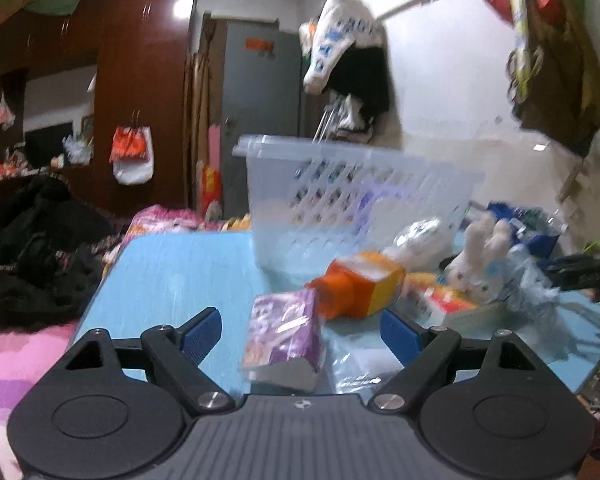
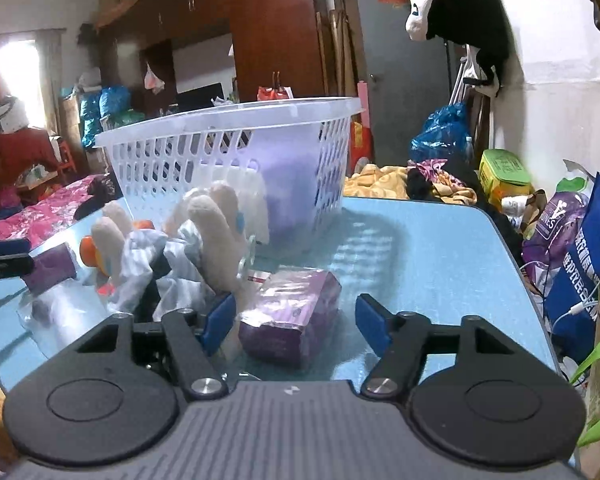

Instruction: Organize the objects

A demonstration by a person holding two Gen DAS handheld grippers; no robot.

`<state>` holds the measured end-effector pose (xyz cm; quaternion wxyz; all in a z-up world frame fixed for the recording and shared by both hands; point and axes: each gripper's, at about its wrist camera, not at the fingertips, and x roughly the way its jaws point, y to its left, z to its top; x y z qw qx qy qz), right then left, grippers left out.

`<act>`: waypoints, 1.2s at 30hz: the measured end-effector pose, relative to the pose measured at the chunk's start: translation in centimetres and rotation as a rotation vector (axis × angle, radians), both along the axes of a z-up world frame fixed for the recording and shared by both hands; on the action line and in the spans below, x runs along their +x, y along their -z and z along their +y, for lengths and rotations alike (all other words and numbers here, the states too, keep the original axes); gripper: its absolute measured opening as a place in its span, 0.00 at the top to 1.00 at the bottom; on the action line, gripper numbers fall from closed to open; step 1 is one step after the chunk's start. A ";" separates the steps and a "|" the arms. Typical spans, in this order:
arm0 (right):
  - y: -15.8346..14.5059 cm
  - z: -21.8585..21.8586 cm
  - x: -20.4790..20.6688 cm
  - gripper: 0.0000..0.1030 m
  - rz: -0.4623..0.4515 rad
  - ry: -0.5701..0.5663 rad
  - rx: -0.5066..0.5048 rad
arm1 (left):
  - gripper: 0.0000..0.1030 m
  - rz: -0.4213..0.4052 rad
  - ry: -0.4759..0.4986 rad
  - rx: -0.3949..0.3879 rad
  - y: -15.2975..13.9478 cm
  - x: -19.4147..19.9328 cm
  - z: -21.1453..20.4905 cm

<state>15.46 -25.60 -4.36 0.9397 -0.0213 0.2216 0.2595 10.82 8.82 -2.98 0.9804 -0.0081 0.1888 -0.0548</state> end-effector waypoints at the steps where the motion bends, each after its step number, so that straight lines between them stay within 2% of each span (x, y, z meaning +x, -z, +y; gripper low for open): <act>1: 0.0 -0.1 -0.1 0.34 -0.002 0.003 -0.001 | 0.14 0.020 -0.010 0.003 0.3 0.2 0.1; 6: -0.1 -0.2 -0.4 0.39 0.000 -0.009 0.011 | 0.14 0.073 -0.021 -0.015 1.3 1.1 0.5; 10: -0.3 0.3 -0.8 0.39 -0.013 -0.007 -0.004 | 0.14 0.070 -0.035 -0.010 1.2 0.9 0.4; 13: -0.2 -0.1 -1.0 0.43 -0.003 -0.042 0.037 | 0.14 0.055 -0.035 0.020 1.1 0.6 -0.2; 17: -0.4 0.0 -0.9 0.43 0.008 -0.006 0.030 | 0.14 0.056 -0.024 0.024 1.0 0.7 -0.4; 21: -0.3 0.0 -1.0 0.42 0.019 0.049 -0.012 | 0.14 0.060 -0.021 0.018 1.0 0.8 -0.4; 25: -0.2 -0.2 -0.8 0.44 0.033 0.042 -0.004 | 0.14 0.060 -0.022 0.012 1.0 0.9 -0.4; 28: -0.1 0.3 -0.7 0.50 0.022 0.040 -0.039 | 0.15 0.053 -0.031 0.033 1.0 1.0 -0.7; 30: 0.0 0.2 -0.7 0.58 0.018 0.036 -0.036 | 0.21 0.047 -0.033 0.041 1.0 1.0 -0.9; 31: 0.1 0.0 -0.7 0.58 0.019 0.038 -0.028 | 0.33 0.046 -0.036 0.041 1.1 1.0 -0.9; 32: 0.1 -0.2 -0.7 0.58 0.015 0.039 -0.018 | 0.49 0.047 -0.041 0.038 1.1 1.1 -0.9; 36: 0.1 -0.5 -1.4 0.58 -0.034 0.038 0.007 | 0.50 0.024 -0.041 0.027 1.1 0.7 -0.6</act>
